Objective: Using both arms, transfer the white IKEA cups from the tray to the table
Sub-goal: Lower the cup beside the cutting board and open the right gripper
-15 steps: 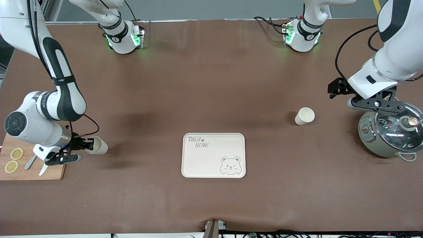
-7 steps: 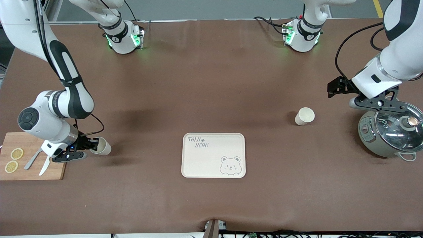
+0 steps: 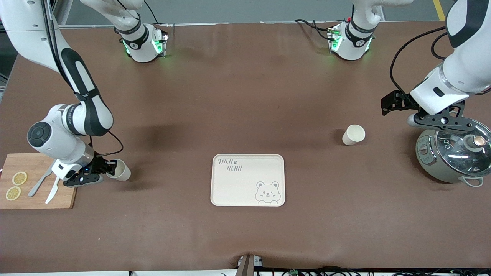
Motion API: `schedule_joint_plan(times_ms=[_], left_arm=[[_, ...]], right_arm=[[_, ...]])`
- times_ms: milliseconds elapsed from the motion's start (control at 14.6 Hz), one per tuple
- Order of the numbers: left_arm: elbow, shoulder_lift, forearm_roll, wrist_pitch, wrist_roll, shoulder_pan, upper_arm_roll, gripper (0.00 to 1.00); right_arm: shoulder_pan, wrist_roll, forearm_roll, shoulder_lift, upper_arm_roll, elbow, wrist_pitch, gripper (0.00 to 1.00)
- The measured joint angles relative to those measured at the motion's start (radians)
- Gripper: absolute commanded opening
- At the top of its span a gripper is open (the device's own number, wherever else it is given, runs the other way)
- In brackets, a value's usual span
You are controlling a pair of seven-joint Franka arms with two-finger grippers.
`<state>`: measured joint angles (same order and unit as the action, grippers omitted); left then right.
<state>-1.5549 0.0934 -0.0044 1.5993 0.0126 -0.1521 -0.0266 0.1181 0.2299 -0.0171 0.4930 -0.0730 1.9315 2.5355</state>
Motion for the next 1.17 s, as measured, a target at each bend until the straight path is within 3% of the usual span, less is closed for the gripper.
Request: schedule_joint_plan(times_ms=[755, 824, 893, 961, 1030, 1167], left_arm=[[0.0, 0.009, 0.0, 0.006, 0.0, 0.0, 0.0, 1.0], [0.0, 0.01, 0.0, 0.009, 0.0, 0.0, 0.0, 1.0], [0.0, 0.01, 0.0, 0.015, 0.0, 0.0, 0.0, 1.0], [0.0, 0.011, 0.0, 0.021, 0.0, 0.0, 0.0, 1.0], [0.0, 0.012, 0.0, 0.024, 0.0, 0.0, 0.0, 1.0], [0.0, 0.016, 0.0, 0.029, 0.0, 0.0, 0.0, 1.0]], right_arm=[[0.0, 0.0, 0.0, 0.038, -0.006, 0.029, 0.089, 0.0], [0.0, 0.0, 0.0, 0.037, -0.007, 0.029, 0.089, 0.13], [0.0, 0.0, 0.0, 0.037, -0.007, 0.029, 0.089, 0.35], [0.0, 0.0, 0.0, 0.038, -0.007, 0.029, 0.089, 0.63], [0.0, 0.0, 0.0, 0.038, -0.007, 0.029, 0.089, 1.0], [0.0, 0.0, 0.0, 0.039, -0.007, 0.029, 0.09, 1.0]])
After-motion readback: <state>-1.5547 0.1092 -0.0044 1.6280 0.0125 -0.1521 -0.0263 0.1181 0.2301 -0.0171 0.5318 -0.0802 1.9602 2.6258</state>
